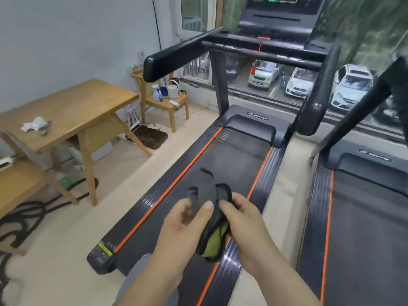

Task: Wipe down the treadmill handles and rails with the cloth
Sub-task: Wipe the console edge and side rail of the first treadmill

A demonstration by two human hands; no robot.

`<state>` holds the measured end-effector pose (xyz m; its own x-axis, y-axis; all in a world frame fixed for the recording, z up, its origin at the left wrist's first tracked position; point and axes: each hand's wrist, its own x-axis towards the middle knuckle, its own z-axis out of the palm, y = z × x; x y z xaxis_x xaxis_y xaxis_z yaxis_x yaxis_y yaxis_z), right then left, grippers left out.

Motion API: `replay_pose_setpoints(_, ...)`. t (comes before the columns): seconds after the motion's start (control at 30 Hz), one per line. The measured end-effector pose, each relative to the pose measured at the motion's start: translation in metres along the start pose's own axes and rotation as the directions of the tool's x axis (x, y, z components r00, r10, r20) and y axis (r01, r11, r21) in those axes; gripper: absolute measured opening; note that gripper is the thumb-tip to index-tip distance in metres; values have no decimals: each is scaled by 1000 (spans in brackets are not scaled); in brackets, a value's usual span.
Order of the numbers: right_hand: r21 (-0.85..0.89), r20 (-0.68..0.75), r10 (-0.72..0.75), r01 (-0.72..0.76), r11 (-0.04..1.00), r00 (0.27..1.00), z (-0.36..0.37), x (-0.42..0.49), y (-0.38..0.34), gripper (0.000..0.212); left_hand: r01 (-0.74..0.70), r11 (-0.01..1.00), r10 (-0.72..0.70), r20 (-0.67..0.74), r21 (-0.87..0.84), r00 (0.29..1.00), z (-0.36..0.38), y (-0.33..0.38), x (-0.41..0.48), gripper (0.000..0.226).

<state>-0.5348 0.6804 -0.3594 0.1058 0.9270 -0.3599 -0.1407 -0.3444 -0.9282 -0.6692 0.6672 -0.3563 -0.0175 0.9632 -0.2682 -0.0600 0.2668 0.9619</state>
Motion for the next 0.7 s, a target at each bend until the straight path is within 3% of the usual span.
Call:
replay_pose_setpoints(0.07,51,-17,21,-20,999,1000,17,46,-21,11,-4,1000,4,31,13,999,0,17,56,15)
replay_pose_setpoints(0.2,132,-28,32,-28,991,999,51,147,-84,30,17,1000,-17,149,0,989,-5,69,183,18)
replay_pose_setpoints(0.4,189,-224,42,1,982,974,115,278,-217,15,63,998,-56,274,-19,960,-23,206,339,12)
replay_pose_setpoints(0.5,246,-302,43,34,969,952,127,313,-290,16,74,997,-60,329,-29,942,-27,271,389,29)
replay_pose_setpoints(0.7,134,-197,-95,123,983,976,122,354,-393,41,-46,997,20,398,58,917,5,358,447,16)
